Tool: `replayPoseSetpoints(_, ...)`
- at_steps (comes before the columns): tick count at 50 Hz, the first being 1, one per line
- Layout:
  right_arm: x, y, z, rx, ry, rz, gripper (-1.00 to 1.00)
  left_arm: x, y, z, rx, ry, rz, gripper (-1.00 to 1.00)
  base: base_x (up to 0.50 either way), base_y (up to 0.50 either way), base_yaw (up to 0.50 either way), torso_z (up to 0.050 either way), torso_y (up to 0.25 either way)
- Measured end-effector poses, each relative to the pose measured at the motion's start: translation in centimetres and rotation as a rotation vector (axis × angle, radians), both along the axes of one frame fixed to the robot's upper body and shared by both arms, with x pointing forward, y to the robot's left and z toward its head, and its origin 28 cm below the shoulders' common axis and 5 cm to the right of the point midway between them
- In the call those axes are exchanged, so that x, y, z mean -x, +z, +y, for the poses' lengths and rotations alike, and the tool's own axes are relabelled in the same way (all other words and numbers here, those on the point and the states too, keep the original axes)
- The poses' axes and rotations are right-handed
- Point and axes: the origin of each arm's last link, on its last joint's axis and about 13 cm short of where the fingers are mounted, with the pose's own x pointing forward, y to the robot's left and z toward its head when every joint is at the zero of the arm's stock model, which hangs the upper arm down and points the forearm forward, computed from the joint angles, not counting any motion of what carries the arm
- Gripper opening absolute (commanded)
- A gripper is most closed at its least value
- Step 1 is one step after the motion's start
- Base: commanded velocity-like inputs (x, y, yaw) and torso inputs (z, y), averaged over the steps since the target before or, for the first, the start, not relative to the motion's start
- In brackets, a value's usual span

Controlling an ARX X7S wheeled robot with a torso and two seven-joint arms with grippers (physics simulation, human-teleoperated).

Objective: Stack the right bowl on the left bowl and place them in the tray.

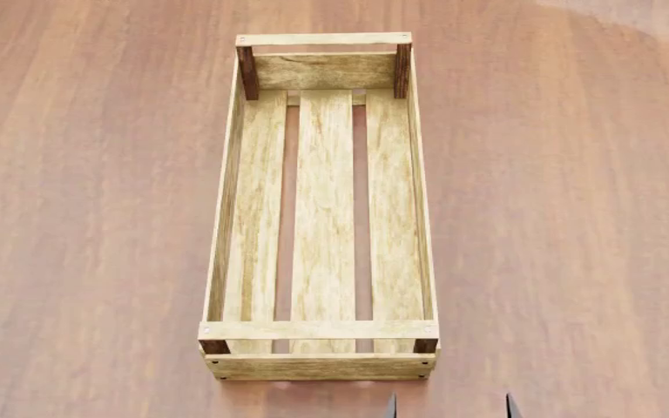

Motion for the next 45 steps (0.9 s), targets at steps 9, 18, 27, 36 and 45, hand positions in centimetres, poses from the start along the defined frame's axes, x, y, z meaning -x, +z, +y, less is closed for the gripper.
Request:
replayPoseSetpoints(9, 0.0, -0.1, -0.1, -0.001, -0.005, 0.003, 1.00, -0.5, -0.5, 0.1, 0.008, 0.008, 0.015, -1.00, 0.00, 0.00, 0.00, 0.000, 0.000)
replayPoseSetpoints(18, -0.1, -0.3, -0.2, -0.001, -0.009, 0.010, 1.00, -0.9, -1.2, 0.4, 0.004, 0.029, 0.035, -1.00, 0.00, 0.00, 0.00, 0.000, 0.000)
replayPoseSetpoints(27, -0.2, -0.5, -0.2, -0.001, -0.013, 0.016, 1.00, -1.4, -2.0, 0.7, -0.002, 0.050, 0.058, -1.00, 0.00, 0.00, 0.00, 0.000, 0.001)
replayPoseSetpoints(36, -0.2, -0.6, -0.3, -0.001, -0.016, 0.019, 1.00, -1.7, -2.8, 0.9, -0.003, 0.057, 0.075, 1.00, 0.00, 0.00, 0.00, 0.000, 0.000)
replayPoseSetpoints(45, -0.2, -0.6, -0.3, 0.000, -0.018, 0.020, 1.00, -1.9, -3.3, 1.2, -0.009, 0.057, 0.078, 1.00, 0.00, 0.00, 0.00, 0.000, 0.000)
